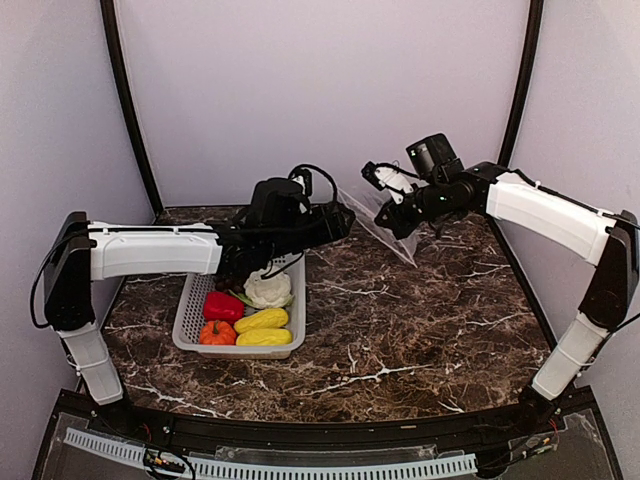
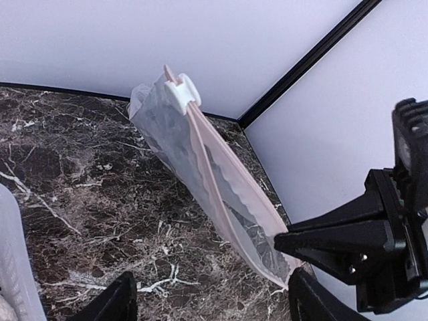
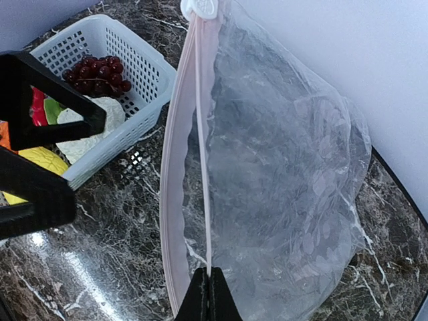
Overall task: Place the food in the zip-top bag and seal the zipper
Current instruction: Open the zipper food storage bag at the center of the board.
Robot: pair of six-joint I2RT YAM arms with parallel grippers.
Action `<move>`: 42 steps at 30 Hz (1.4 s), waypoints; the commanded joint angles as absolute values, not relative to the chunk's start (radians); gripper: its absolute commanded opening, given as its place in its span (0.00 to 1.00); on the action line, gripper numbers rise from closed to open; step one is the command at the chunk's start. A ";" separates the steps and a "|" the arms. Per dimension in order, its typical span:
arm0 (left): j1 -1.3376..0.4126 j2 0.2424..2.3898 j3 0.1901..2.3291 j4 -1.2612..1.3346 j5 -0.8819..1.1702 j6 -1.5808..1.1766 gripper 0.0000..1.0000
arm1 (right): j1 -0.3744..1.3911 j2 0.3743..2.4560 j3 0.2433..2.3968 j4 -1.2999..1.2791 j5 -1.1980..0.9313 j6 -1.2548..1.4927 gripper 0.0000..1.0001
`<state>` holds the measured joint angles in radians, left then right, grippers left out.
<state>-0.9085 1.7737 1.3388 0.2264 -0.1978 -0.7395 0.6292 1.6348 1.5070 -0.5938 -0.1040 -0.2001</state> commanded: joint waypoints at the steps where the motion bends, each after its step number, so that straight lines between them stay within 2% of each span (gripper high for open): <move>1: -0.912 1.833 1.406 0.251 -0.171 -0.830 0.77 | 0.637 1.636 1.507 -0.558 -0.178 -0.152 0.00; 6: -0.913 1.906 1.476 0.255 -0.143 -0.850 0.74 | 0.649 1.625 1.500 -0.556 -0.168 -0.152 0.00; 10: -0.912 1.949 1.511 0.234 -0.143 -0.877 0.66 | 0.652 1.618 1.520 -0.560 -0.143 -0.155 0.00; 15: -0.910 1.999 1.541 0.210 -0.134 -0.935 0.42 | 0.655 1.602 1.522 -0.562 -0.103 -0.168 0.00; 18: -0.908 2.026 1.554 0.208 -0.124 -0.960 0.18 | 0.662 1.601 1.512 -0.558 -0.037 -0.189 0.00; 20: -0.908 2.037 1.567 0.216 -0.110 -0.953 0.07 | 0.669 1.609 1.501 -0.548 0.048 -0.205 0.00; 22: -0.909 2.040 1.569 0.249 -0.093 -0.947 0.02 | 0.671 1.624 1.499 -0.548 0.106 -0.211 0.00; 24: -0.909 2.040 1.566 0.277 -0.078 -0.944 0.01 | 0.672 1.639 1.500 -0.548 0.137 -0.211 0.00; 27: -0.909 2.038 1.566 0.306 -0.061 -0.942 0.01 | 0.674 1.663 1.516 -0.553 0.161 -0.206 0.20; 32: -0.910 2.032 1.560 0.330 -0.034 -0.944 0.01 | 0.676 1.719 1.570 -0.580 0.178 -0.204 0.42; 39: -0.909 2.017 1.538 0.348 -0.029 -0.939 0.01 | 0.688 1.732 1.597 -0.601 0.114 -0.199 0.51; 41: -0.910 2.015 1.532 0.353 -0.026 -0.939 0.01 | 0.699 1.726 1.585 -0.583 0.149 -0.210 0.47; 42: -0.910 2.015 1.529 0.356 -0.024 -0.940 0.01 | 0.700 1.728 1.583 -0.577 0.180 -0.214 0.39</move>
<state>-0.9077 2.0483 1.5429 0.3214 -0.0414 -0.9463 0.6731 1.7374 1.5627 -0.5953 0.1509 -0.2054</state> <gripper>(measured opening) 0.008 0.476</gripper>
